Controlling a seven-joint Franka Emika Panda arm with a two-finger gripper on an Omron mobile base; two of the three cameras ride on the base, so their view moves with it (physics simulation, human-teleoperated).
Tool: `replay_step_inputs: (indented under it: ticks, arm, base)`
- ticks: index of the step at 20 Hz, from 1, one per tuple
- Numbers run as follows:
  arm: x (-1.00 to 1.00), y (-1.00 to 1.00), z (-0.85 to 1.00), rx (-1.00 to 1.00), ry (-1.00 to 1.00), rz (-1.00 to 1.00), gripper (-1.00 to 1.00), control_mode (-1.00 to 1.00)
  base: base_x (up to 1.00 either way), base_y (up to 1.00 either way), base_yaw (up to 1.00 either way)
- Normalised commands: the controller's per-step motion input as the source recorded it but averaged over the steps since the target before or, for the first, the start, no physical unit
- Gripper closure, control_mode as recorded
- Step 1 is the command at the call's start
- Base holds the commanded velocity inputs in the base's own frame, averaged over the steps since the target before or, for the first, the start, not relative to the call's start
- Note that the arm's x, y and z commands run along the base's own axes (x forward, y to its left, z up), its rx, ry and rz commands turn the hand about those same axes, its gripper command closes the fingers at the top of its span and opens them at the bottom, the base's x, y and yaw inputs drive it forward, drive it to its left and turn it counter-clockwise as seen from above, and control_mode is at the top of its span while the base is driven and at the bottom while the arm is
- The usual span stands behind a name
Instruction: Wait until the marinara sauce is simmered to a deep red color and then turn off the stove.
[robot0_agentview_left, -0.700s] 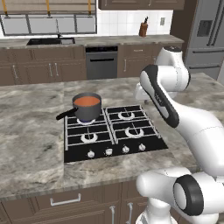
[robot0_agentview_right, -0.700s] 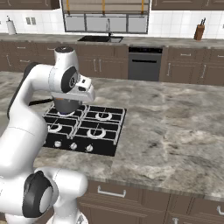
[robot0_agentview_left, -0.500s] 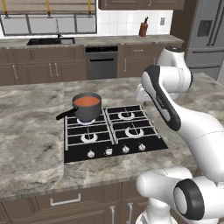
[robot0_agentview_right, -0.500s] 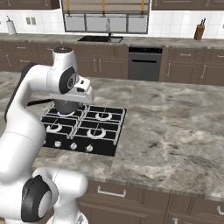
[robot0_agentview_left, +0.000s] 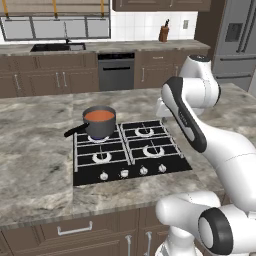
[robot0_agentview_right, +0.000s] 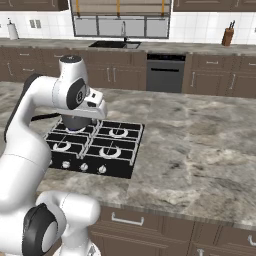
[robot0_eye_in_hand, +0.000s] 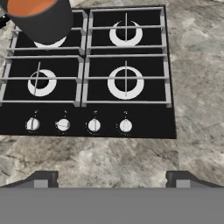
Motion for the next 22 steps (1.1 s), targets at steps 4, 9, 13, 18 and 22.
replay_step_inputs:
  ticks: [4, 9, 13, 18, 22]
  arm:
    - [0.00, 0.00, 0.00, 0.00, 0.00, 0.00, -1.00, -1.00]
    - [0.00, 0.00, 0.00, 0.00, 0.00, 0.00, -1.00, -1.00]
    - [0.00, 0.00, 0.00, 0.00, 0.00, 0.00, -1.00, -1.00]
    - [0.00, 0.00, 0.00, 0.00, 0.00, 0.00, -1.00, -1.00]
    - [0.00, 0.00, 0.00, 0.00, 0.00, 0.00, -1.00, -1.00]
  base:
    - [0.00, 0.00, 0.00]
    - [0.00, 0.00, 0.00]
    - [0.00, 0.00, 0.00]
    - [0.00, 0.00, 0.00]
    - [0.00, 0.00, 0.00]
